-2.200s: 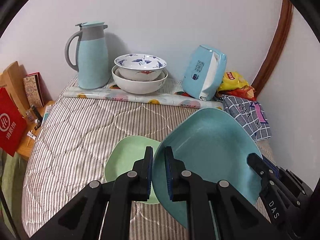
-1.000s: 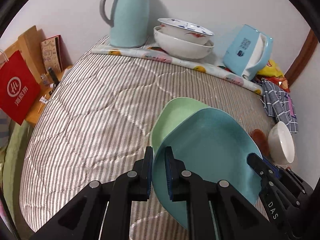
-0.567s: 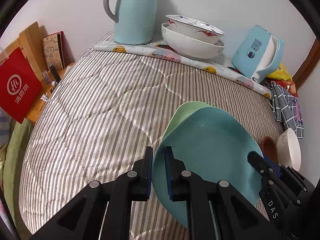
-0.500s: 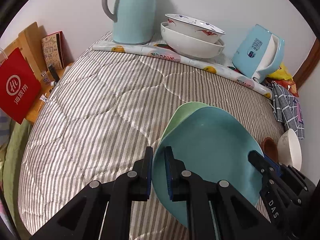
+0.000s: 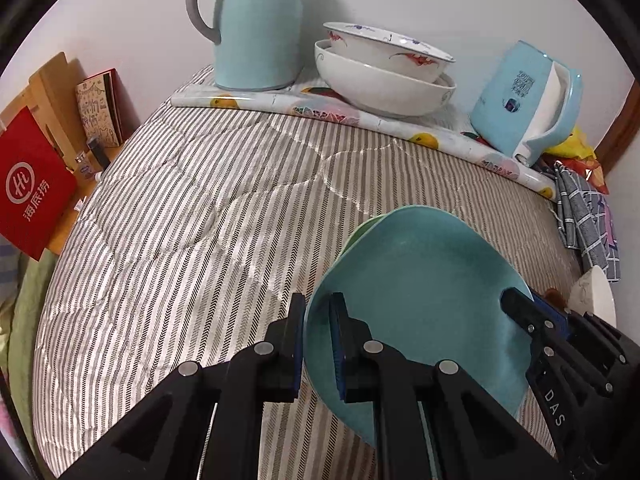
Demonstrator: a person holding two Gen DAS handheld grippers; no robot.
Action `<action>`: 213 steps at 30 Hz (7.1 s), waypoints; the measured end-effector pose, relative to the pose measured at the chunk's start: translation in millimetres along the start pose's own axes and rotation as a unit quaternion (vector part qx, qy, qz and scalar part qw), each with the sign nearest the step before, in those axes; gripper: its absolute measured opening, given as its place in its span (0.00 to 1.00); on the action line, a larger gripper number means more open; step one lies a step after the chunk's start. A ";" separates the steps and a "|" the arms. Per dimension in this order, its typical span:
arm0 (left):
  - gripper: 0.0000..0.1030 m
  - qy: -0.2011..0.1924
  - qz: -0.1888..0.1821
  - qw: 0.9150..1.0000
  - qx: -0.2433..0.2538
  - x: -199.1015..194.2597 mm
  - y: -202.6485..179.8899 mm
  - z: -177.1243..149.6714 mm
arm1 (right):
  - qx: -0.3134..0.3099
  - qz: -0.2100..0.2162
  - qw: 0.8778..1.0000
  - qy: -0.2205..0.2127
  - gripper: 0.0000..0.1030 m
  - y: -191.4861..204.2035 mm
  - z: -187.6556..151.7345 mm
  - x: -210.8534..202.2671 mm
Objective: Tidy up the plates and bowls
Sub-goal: 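Lower the teal plate onto the green plate stack with the right gripper, then open the right gripper to release the teal plate and withdraw, then close the right gripper on a brown bowl while the left gripper grasps the other brown bowl, then lift both brown bowls and carry the right gripper's bowl over the white bowl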
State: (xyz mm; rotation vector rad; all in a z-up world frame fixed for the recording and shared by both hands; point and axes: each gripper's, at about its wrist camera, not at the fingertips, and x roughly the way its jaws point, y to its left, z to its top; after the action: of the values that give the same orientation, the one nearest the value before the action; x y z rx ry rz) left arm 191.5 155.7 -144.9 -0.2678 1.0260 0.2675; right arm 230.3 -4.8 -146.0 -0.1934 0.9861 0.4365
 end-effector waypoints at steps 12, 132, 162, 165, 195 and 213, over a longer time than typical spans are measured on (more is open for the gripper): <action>0.12 -0.002 0.008 1.000 0.013 6.5 -2.2 -6.2 | -0.031 -0.017 0.999 -0.010 0.10 6.4 3.9 9.3; 0.08 0.003 -0.136 0.987 0.090 18.9 -195.9 -47.3 | 0.219 -0.098 0.970 -0.031 0.09 -233.2 -160.2 -88.7; 0.08 -0.045 -0.145 0.985 0.079 -69.2 -159.3 -42.3 | 0.214 -0.116 0.966 -0.091 0.09 -198.1 -141.6 -165.3; 0.08 -0.050 -0.144 0.985 0.082 -77.6 -158.1 -40.8 | 0.213 -0.120 0.965 -0.100 0.09 -196.2 -139.6 -172.8; 0.08 -0.065 -0.141 0.984 0.084 -91.3 -133.3 3.8 | 0.209 -0.128 0.964 -0.104 0.09 -180.2 -90.8 -168.6; 0.08 -0.040 -0.134 0.987 0.079 -50.2 -137.1 23.1 | 0.217 -0.123 0.966 -0.065 0.09 -201.1 -65.7 -106.5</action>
State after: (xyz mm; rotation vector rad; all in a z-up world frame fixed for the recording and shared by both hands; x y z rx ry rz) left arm 232.1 30.7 -77.3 -0.2465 0.9144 -0.0462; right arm 218.3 -236.8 -100.0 0.1087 0.8919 -0.0004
